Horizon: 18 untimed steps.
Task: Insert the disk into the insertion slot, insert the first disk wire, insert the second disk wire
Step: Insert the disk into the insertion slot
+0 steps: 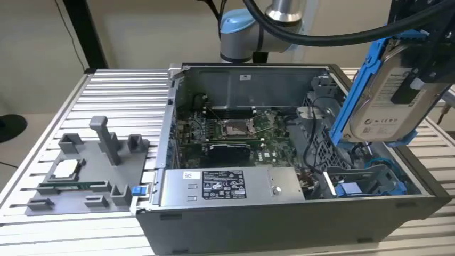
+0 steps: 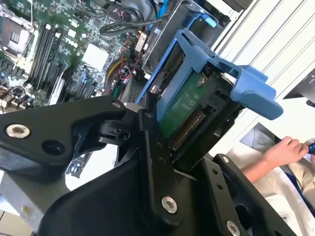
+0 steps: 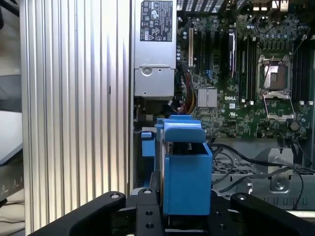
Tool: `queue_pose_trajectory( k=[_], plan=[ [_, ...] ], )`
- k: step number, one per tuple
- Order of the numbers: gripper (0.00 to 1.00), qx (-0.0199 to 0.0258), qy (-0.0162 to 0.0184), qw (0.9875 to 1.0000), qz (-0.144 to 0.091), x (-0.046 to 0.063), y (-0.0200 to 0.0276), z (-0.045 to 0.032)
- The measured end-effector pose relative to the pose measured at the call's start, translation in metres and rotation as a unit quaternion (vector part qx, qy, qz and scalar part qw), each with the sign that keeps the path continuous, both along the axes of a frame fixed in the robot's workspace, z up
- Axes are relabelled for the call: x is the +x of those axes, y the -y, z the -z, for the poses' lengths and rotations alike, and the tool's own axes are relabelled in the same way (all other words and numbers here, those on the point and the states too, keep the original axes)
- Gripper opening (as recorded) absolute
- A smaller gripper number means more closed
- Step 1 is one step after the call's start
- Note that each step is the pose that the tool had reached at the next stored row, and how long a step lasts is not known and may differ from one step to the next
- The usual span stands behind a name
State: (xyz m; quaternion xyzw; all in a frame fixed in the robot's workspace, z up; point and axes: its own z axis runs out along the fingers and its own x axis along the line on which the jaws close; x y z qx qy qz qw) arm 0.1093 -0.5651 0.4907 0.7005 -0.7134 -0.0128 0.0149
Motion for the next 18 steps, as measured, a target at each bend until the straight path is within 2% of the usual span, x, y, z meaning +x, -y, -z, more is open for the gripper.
queue_pose_trajectory(
  k=[18],
  plan=[
    [0.00,0.0000,0.0000,1.0000,0.000,0.0048,0.0001,0.0020]
  ],
)
